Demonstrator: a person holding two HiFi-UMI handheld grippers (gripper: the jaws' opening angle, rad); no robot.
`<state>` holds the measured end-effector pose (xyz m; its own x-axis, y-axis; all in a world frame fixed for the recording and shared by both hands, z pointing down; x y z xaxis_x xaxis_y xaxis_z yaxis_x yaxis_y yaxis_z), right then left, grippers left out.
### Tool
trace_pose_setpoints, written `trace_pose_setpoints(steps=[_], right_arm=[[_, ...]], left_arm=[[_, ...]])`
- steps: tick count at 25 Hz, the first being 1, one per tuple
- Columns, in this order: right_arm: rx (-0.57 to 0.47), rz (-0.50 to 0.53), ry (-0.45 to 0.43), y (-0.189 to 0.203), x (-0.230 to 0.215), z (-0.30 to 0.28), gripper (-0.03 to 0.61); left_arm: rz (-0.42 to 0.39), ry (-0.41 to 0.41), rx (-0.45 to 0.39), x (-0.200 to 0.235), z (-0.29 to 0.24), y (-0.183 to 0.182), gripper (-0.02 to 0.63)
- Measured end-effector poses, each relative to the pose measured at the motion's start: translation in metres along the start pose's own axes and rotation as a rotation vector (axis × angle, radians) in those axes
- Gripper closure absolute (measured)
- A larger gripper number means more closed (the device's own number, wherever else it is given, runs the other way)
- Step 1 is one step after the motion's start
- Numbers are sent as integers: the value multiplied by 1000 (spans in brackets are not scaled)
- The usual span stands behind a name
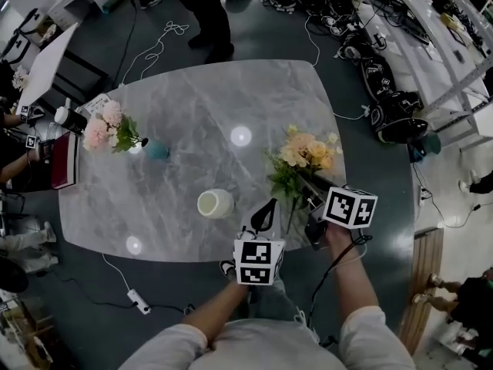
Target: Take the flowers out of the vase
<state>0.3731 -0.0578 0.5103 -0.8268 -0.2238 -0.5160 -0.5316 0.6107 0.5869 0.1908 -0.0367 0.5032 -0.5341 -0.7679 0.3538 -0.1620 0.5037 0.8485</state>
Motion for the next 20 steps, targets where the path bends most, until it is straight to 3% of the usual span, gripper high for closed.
trace_pose_setpoints(steps=[20], right_arm=[[74,-26,-16,17,-14,-55,492]], left_arm=[[51,-46,47,23,-15,25,604]])
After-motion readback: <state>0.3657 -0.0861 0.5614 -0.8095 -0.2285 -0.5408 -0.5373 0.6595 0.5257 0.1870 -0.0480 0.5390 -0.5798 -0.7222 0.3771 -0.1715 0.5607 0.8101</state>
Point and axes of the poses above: the fingertips, and each gripper's own axes: z backward along the fingers, x to its left, y out of its underside, the point moved 9 cm from there along z, backward along the fingers, and after that the axes turned 14 degrees about y, right-handed, at the moved point
